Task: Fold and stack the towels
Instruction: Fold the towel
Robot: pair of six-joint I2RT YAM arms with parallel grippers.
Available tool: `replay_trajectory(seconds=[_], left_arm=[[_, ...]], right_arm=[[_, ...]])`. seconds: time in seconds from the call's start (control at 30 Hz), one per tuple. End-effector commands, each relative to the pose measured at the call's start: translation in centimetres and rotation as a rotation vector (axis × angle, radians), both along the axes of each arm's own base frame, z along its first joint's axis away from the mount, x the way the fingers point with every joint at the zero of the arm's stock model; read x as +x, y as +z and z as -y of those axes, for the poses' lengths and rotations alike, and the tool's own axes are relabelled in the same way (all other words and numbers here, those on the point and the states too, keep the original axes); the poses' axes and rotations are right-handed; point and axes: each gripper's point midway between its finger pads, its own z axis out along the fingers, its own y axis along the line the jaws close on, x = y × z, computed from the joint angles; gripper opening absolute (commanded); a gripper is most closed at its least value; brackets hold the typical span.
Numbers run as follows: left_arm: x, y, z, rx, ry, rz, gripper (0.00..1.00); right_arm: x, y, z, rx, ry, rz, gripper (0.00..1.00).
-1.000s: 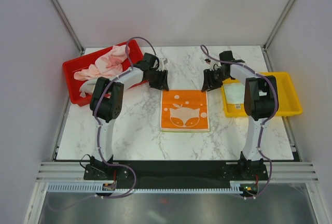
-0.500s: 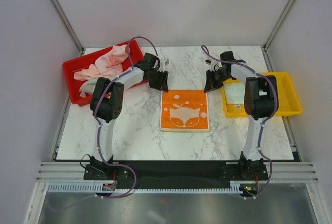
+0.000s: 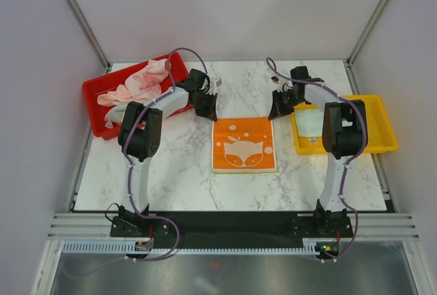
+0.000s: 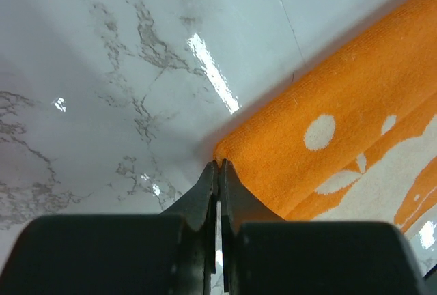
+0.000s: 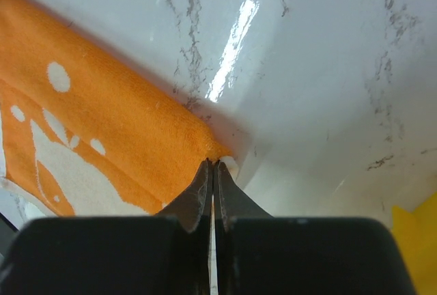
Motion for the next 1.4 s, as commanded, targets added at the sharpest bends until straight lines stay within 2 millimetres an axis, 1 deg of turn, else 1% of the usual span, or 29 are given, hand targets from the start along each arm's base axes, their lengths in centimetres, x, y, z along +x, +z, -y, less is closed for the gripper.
replay_trajectory(seconds=[0.0,0.03,0.07,0.1,0.13,0.17,0.2,0.23,0.27,0.3,0.33,0.37,0.4,0.43,0.47,0.5,0.53,0.57,0.67,0.73,0.77,0.83,0.87,0.93,0.97,1.1,1.17,1.27,1.37], left_arm=[[1.3,6.1,0.9,-0.070,0.016,0.107,0.02],[1.2,7.4,1.2,-0.084,0.017,0.128,0.02],[1.1,8.1,1.4,-0.089,0.020,0.143,0.02],[0.5,8.1,1.4,-0.093,0.025,0.134,0.02],[-0.1,9.3,2.0,-0.104,0.012,0.158,0.02],[-0.4,9.4,2.1,-0.091,0.019,0.172,0.02],[-1.1,8.9,2.0,-0.077,0.020,0.160,0.02],[-1.7,9.8,2.4,-0.077,0.015,0.180,0.02],[-2.0,9.8,2.1,-0.056,0.030,0.191,0.02],[-2.8,9.2,1.8,-0.044,0.038,0.183,0.02],[-3.3,10.1,1.7,-0.043,0.046,0.207,0.02],[-3.7,10.1,1.6,-0.045,0.050,0.210,0.02],[-4.4,9.4,1.3,-0.045,0.060,0.196,0.02],[-4.9,9.2,1.2,-0.045,0.062,0.191,0.02],[-5.2,9.5,1.0,-0.046,0.069,0.199,0.02],[-6.0,8.6,0.8,-0.040,0.073,0.174,0.02],[-6.3,8.5,1.0,-0.044,0.068,0.174,0.02],[-7.1,7.5,0.7,-0.032,0.065,0.154,0.02],[-8.0,6.6,0.7,-0.014,0.080,0.138,0.02],[-8.5,6.8,0.9,-0.011,0.080,0.149,0.02],[-9.0,6.3,0.7,-0.006,0.084,0.139,0.02],[-9.4,6.9,0.9,-0.017,0.084,0.156,0.02],[-10.0,6.5,0.8,-0.013,0.085,0.142,0.02],[-10.5,6.7,0.9,-0.011,0.081,0.148,0.02],[-11.0,6.3,0.7,-0.004,0.084,0.137,0.02],[-12.1,6.2,0.4,0.007,0.084,0.141,0.02],[-12.7,6.3,0.6,0.005,0.083,0.141,0.02],[-13.6,5.8,1.0,0.004,0.079,0.123,0.02],[-14.4,4.9,0.9,0.025,0.080,0.108,0.02]], right_arm=[[1.8,6.6,-0.7,0.045,-0.014,0.199,0.00],[1.1,7.7,-0.6,0.049,-0.022,0.225,0.00],[0.8,8.2,-0.7,0.053,-0.027,0.238,0.00],[0.8,8.6,-0.6,0.057,-0.043,0.249,0.00],[0.0,8.8,-0.5,0.054,-0.054,0.252,0.00],[-0.3,8.9,-0.4,0.051,-0.067,0.252,0.00],[-0.7,8.9,-0.5,0.058,-0.075,0.247,0.00],[-1.9,8.9,-0.5,0.057,-0.075,0.241,0.00],[-2.5,8.9,-0.4,0.055,-0.080,0.244,0.00],[-3.2,7.8,0.1,0.030,-0.094,0.238,0.00],[-3.6,8.7,0.1,0.036,-0.119,0.257,0.00],[-4.0,8.6,0.3,0.031,-0.134,0.259,0.00],[-4.5,8.0,0.8,0.008,-0.162,0.257,0.00],[-4.7,8.4,1.1,0.008,-0.207,0.260,0.00],[-4.9,8.4,1.3,0.001,-0.226,0.263,0.00],[-4.9,8.4,1.5,0.004,-0.248,0.274,0.00],[-5.8,8.1,1.4,0.016,-0.259,0.260,0.00],[-6.1,8.0,1.3,0.026,-0.265,0.259,0.00],[-7.2,7.7,0.9,0.051,-0.265,0.253,0.00],[-8.0,7.5,1.1,0.048,-0.281,0.248,0.00],[-8.3,7.6,1.1,0.053,-0.291,0.247,0.00],[-8.9,7.6,1.4,0.052,-0.310,0.249,0.00],[-9.1,7.6,1.4,0.055,-0.330,0.240,0.00],[-9.9,7.4,1.5,0.060,-0.347,0.231,0.00],[-10.2,7.3,1.4,0.068,-0.353,0.222,0.00],[-12.2,6.4,1.5,0.079,-0.361,0.201,0.00],[-12.7,6.2,1.4,0.088,-0.368,0.195,0.00],[-13.4,5.4,1.6,0.089,-0.414,0.174,0.00],[-14.4,4.7,1.1,0.110,-0.422,0.153,0.00]])
